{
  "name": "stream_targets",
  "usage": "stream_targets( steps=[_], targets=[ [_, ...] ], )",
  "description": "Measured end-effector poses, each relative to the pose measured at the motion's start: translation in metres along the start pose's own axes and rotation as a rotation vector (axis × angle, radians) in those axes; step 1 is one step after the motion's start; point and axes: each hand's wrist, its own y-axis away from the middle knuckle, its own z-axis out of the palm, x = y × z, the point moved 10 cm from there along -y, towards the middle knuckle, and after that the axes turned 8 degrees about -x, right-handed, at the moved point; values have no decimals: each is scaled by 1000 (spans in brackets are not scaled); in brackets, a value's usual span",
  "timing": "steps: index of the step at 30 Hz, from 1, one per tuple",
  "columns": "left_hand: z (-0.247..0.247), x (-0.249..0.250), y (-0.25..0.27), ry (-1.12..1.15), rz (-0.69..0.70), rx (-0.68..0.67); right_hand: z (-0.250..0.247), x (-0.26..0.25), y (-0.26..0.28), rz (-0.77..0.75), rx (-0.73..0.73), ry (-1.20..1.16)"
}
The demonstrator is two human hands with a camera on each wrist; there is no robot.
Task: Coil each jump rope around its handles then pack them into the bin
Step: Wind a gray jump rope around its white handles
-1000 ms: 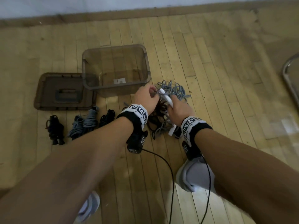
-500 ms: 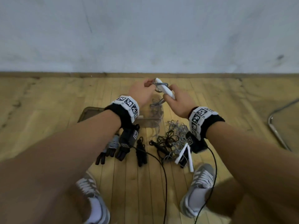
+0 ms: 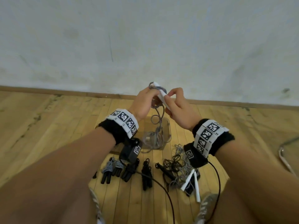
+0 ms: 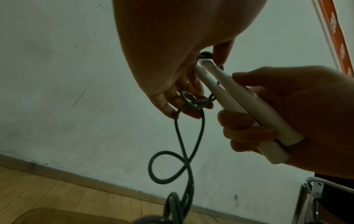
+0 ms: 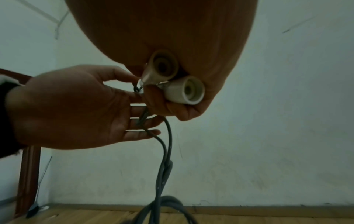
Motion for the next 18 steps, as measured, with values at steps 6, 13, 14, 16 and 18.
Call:
stream_targets(
  steps=[6,13,14,16,18],
  targets=[
    [-1,0,-4,33,1,-18,-5,-3,-3,-75,-7,53],
    [9,-18,-10,-169,-93,-62,-17,2,-3,-65,-3,369],
    [8,-19,-8,-249,-81,-63,-18,7,-4,-36,0,421],
    [13,-20,-4,-413,-65,-94,-26,20,-5,26,26,481],
    [17,-18,1,-547,-40,-118,-30,31,-6,61,24,556]
  ],
)
